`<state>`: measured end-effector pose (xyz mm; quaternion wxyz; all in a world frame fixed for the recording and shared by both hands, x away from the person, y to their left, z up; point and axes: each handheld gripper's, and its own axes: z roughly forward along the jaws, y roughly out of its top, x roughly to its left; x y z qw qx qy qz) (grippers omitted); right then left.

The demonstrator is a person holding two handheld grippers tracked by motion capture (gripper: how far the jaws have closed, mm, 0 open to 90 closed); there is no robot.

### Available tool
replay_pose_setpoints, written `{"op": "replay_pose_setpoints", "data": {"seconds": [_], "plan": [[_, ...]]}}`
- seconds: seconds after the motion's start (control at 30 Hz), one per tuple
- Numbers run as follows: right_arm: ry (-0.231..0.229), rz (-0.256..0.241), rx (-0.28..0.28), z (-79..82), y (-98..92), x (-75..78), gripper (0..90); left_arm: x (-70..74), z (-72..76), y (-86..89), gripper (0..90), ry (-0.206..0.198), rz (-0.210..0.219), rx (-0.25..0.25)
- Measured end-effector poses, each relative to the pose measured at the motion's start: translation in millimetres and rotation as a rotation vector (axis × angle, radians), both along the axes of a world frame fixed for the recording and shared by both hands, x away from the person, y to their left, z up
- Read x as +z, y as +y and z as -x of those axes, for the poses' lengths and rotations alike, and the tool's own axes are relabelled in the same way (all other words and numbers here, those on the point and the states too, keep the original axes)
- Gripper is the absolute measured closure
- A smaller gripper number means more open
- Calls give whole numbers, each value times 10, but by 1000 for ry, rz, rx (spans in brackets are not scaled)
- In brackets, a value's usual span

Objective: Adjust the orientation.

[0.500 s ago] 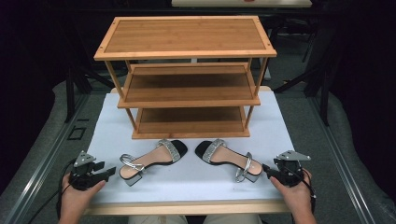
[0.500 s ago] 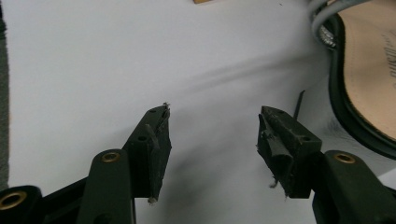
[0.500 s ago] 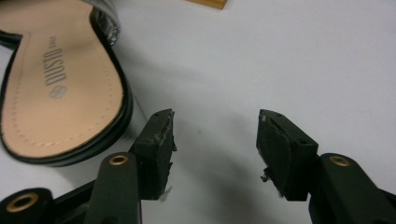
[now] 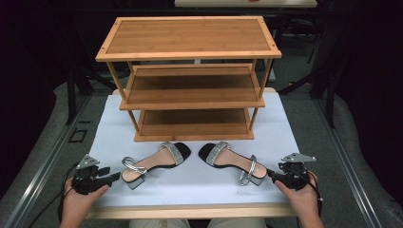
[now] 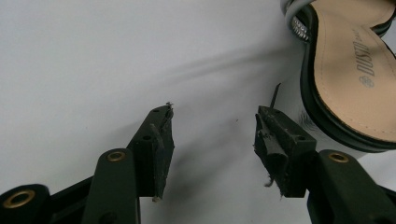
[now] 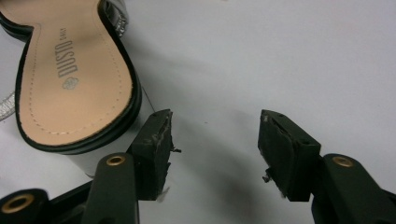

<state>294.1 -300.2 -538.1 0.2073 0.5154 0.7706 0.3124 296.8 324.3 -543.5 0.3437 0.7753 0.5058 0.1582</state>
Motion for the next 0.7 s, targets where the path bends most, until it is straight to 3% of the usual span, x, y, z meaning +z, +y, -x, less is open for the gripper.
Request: {"op": "replay_pose_setpoints", "data": {"seconds": [0.27,0.4,0.57,0.63,0.7], "plan": [[4,-23,-18,17,-87,35,439,106,-8,22,460,10,14,-3],[5,-24,-17,25,-88,55,438,187,-16,42,449,17,0,-12],[11,-26,-14,31,-84,74,432,285,-21,50,433,13,28,-4],[0,-24,-20,30,-77,80,432,383,-46,41,434,13,58,-4],[-2,-24,-18,30,-78,83,433,443,-59,16,434,17,53,-16]]}}
